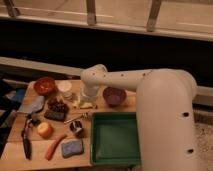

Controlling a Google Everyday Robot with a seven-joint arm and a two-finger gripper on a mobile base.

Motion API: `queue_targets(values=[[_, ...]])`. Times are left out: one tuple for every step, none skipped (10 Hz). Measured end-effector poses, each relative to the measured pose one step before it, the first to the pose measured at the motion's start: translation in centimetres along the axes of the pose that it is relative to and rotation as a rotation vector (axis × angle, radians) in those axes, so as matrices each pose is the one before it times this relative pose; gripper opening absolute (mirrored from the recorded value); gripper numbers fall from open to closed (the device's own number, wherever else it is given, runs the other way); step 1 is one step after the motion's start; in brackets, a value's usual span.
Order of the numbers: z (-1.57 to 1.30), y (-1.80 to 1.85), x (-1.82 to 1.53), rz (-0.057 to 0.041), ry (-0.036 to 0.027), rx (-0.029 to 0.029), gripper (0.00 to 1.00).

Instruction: Place fork in purple bowl

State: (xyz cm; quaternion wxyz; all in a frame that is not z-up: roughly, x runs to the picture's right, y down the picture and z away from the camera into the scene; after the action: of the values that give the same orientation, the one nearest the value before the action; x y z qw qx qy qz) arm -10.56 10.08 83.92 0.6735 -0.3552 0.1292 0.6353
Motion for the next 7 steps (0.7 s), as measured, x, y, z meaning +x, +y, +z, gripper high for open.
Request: queue_targets(values=[[-0.011, -0.009, -0.002, 0.00067, -0.00005, 0.00009, 0.65], [-0.032, -0.087, -0.009, 0.00207, -0.00059, -0.00012, 0.65], [-0.03, -0.11, 0.001, 0.00192, -0.00046, 0.00012, 0.65], [-0.068, 0.056, 0.007, 0.00002, -0.00067, 0.00057, 0.65], [-0.027, 0.016, -0.02, 0.00165, 0.00071, 0.00149, 0.65], [-0.058, -0.109, -0.268, 0.00145, 0.00151, 0.00577, 0.65], [0.104, -0.379, -0.216, 0.00718, 0.00376, 0.00644, 0.65]])
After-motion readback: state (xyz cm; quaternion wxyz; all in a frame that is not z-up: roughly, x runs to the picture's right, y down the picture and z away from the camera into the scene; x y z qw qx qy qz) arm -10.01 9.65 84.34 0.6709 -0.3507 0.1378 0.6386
